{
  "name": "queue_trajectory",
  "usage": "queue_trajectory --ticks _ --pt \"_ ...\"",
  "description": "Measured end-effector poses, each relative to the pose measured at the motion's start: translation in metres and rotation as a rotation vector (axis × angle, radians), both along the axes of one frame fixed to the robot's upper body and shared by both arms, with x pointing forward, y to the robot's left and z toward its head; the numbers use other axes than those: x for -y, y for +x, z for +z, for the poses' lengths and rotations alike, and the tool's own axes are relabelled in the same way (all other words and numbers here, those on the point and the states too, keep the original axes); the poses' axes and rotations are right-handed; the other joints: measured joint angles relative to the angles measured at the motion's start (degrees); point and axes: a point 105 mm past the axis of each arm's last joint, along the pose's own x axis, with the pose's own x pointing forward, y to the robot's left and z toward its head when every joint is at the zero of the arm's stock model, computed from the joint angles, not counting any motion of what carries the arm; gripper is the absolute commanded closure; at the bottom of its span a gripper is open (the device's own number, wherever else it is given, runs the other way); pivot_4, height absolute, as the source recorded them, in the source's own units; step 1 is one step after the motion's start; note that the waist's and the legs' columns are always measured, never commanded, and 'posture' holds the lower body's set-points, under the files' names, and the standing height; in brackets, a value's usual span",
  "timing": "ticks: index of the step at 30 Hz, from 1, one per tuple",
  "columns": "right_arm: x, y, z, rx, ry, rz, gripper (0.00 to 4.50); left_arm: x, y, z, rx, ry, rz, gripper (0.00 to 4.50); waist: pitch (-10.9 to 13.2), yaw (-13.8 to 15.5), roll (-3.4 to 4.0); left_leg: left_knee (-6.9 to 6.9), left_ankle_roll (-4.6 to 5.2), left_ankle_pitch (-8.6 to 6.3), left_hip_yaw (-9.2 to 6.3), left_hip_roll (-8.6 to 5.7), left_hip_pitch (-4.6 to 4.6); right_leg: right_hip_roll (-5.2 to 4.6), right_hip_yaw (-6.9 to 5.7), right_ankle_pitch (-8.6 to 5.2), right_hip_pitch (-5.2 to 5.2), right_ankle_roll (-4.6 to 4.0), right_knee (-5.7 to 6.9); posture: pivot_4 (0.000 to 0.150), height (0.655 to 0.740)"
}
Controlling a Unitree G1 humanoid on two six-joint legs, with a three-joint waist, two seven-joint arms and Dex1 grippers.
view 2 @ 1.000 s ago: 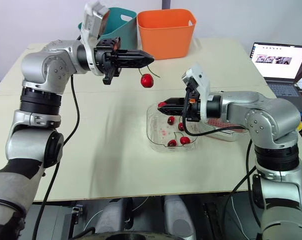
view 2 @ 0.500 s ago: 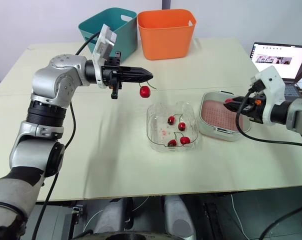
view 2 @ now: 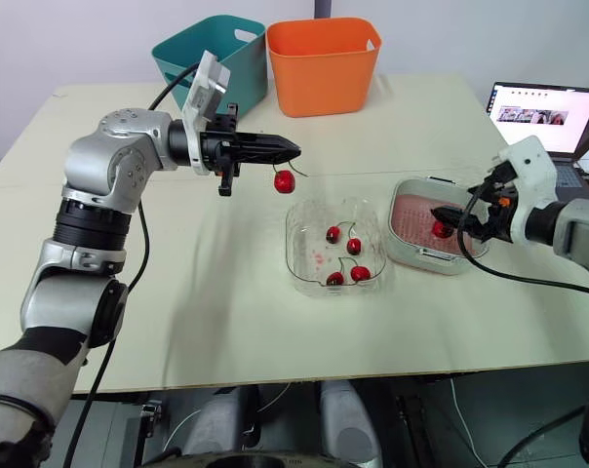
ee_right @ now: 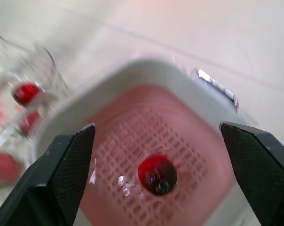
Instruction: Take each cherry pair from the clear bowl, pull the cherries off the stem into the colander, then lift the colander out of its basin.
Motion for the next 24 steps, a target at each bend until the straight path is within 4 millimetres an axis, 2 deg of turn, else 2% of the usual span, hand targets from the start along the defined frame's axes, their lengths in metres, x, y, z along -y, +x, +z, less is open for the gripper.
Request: queue_trajectory --ticks 2,6,11,15,21,24 --pt "-0.018 0.001 0.011 0.023 0.063 0.066 0.20 -0.001 0.000 0.000 0.001 0.001 0.002 4.50 0.00 0.01 0.00 0.00 0.00 0.00 -0.02 0.01 0.01 0.02 0.00 0.00 0.00 0.01 0.02 0.150 0.7400" --pt "-0.075 -0.001 0.029 0.043 0.212 0.278 0.09 -0.001 -0.002 0.005 -0.006 -0.016 -0.010 4.50 0.00 0.10 0.00 -0.01 0.00 0.00 -0.07 0.02 -0.01 0.03 -0.03 0.01 0.00 0.02 0.05 0.150 0.7400" --pt "-0.131 -0.006 0.025 -0.033 0.344 0.468 0.09 -0.001 -0.007 0.018 0.008 -0.044 -0.027 4.50 0.00 0.28 0.00 0.01 0.00 0.00 -0.07 0.00 -0.07 -0.01 -0.04 0.02 0.01 0.04 0.02 0.150 0.7400" --pt "-0.158 -0.007 0.018 -0.068 0.370 0.542 0.09 0.001 -0.011 0.022 0.013 -0.051 -0.045 4.50 0.00 0.22 0.00 0.02 0.00 0.00 -0.07 0.00 -0.07 -0.01 -0.04 0.07 0.00 0.12 0.02 0.150 0.7400" --pt "-0.189 -0.002 0.022 -0.056 0.403 0.620 0.09 0.003 -0.014 0.023 0.013 -0.049 -0.052 4.50 0.00 -0.02 0.01 -0.02 0.00 0.00 -0.07 0.03 -0.02 0.02 -0.05 0.10 0.00 0.17 0.05 0.150 0.7400" --pt "-0.197 0.002 0.018 -0.070 0.409 0.626 0.09 0.004 -0.015 0.023 0.009 -0.052 -0.057 4.50 0.00 0.10 0.01 -0.02 0.00 0.00 -0.09 0.03 -0.03 0.02 -0.07 0.11 -0.01 0.19 0.05 0.150 0.7400"
